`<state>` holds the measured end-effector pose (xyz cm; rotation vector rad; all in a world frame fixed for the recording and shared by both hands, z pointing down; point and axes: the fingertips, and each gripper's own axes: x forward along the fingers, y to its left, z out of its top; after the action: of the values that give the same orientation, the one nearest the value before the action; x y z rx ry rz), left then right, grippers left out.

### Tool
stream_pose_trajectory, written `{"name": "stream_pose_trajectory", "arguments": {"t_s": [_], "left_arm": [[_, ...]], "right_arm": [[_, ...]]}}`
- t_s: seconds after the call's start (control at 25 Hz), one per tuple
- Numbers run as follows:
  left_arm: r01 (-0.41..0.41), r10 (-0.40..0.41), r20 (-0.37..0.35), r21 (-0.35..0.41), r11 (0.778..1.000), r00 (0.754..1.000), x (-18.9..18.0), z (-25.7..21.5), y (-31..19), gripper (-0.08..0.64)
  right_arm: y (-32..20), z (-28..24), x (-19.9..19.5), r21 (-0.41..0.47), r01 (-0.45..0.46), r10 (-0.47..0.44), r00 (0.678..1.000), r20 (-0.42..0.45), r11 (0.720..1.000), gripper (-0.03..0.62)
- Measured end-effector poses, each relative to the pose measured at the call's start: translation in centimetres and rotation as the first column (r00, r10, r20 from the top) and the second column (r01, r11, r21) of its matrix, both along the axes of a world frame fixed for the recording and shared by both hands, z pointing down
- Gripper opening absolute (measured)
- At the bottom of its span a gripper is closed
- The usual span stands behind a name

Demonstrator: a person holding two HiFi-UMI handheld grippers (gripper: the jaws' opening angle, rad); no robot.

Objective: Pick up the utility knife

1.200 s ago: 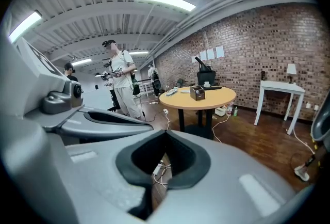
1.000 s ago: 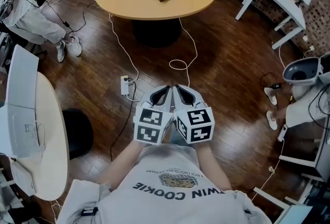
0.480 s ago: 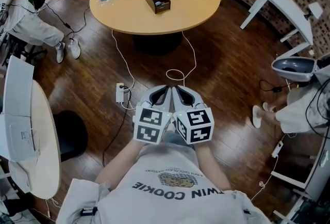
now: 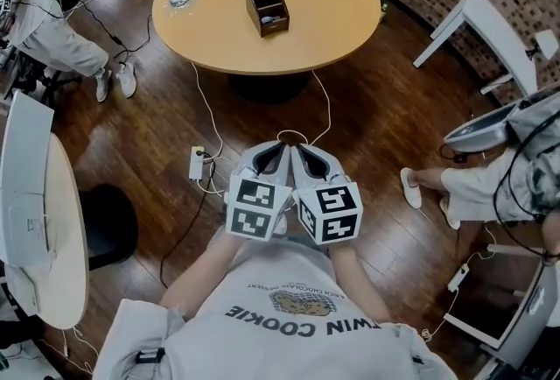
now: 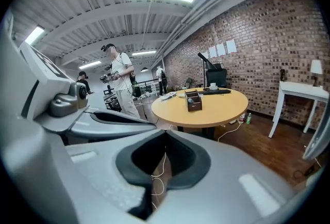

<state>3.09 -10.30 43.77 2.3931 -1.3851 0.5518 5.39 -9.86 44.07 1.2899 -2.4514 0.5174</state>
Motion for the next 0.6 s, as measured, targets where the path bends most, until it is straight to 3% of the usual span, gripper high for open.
{"name": "stream_pose_trajectory", "arguments": {"t_s": [0.6], "left_arm": [[0.028, -0.028, -0.013, 0.005, 1.0, 1.0, 0.1, 0.3, -6.9, 0.003]], "right_arm": [[-7.3, 0.0, 0.2, 0.03, 0.029, -0.029, 0.999, -0.014, 0.999, -0.005]]}}
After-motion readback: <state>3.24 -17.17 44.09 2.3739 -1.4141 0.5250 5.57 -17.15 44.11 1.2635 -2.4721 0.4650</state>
